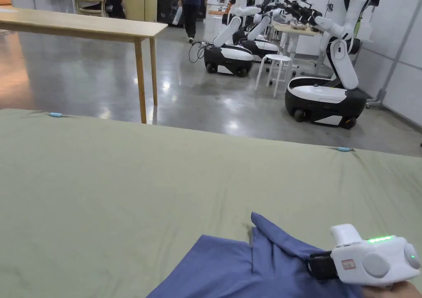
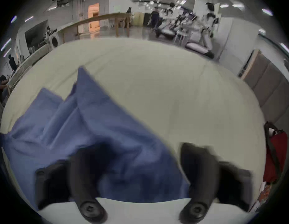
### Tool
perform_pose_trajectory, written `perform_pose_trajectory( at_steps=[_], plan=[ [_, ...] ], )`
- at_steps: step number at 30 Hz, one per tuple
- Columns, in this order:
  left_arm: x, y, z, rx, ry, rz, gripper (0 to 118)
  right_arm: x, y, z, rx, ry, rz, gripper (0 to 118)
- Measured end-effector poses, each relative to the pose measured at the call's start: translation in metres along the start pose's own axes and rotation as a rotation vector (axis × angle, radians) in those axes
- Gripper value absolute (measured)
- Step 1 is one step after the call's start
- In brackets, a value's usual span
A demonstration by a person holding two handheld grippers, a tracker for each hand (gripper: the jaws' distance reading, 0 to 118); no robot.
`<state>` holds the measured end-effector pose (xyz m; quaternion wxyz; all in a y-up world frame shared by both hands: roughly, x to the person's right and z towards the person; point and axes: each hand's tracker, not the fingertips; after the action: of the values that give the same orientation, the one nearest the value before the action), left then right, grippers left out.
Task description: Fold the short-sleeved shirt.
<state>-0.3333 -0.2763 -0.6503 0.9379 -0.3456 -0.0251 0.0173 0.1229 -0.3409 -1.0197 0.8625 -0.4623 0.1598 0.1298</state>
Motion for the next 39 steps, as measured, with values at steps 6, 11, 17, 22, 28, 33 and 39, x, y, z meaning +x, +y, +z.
perform_pose_trajectory(
  at_steps=[6,11,17,22,28,33,39],
  plan=[
    [0.002,0.005,-0.005,-0.005,0.0,0.002,5,-0.027,-0.012,0.04,0.069,-0.006,0.023,3],
    [-0.004,0.019,-0.006,0.006,-0.041,0.027,4,-0.024,-0.007,0.118,0.225,0.031,-0.082,3],
    [-0.007,0.067,0.014,0.085,-0.026,0.009,3,-0.022,-0.01,0.25,0.39,0.025,-0.078,3],
    [-0.001,0.145,0.052,0.225,-0.048,0.035,3,-0.008,0.002,0.35,0.543,-0.048,-0.047,3],
    [0.014,0.247,0.094,0.375,-0.006,-0.002,3,0.021,0.035,0.44,0.696,-0.116,-0.089,3],
    [0.019,0.327,0.107,0.436,0.067,-0.034,3,0.047,0.074,0.488,0.811,-0.164,-0.134,3],
    [0.022,0.411,0.124,0.547,0.189,-0.073,3,0.072,0.131,0.525,0.915,-0.163,-0.179,3]
  ],
)
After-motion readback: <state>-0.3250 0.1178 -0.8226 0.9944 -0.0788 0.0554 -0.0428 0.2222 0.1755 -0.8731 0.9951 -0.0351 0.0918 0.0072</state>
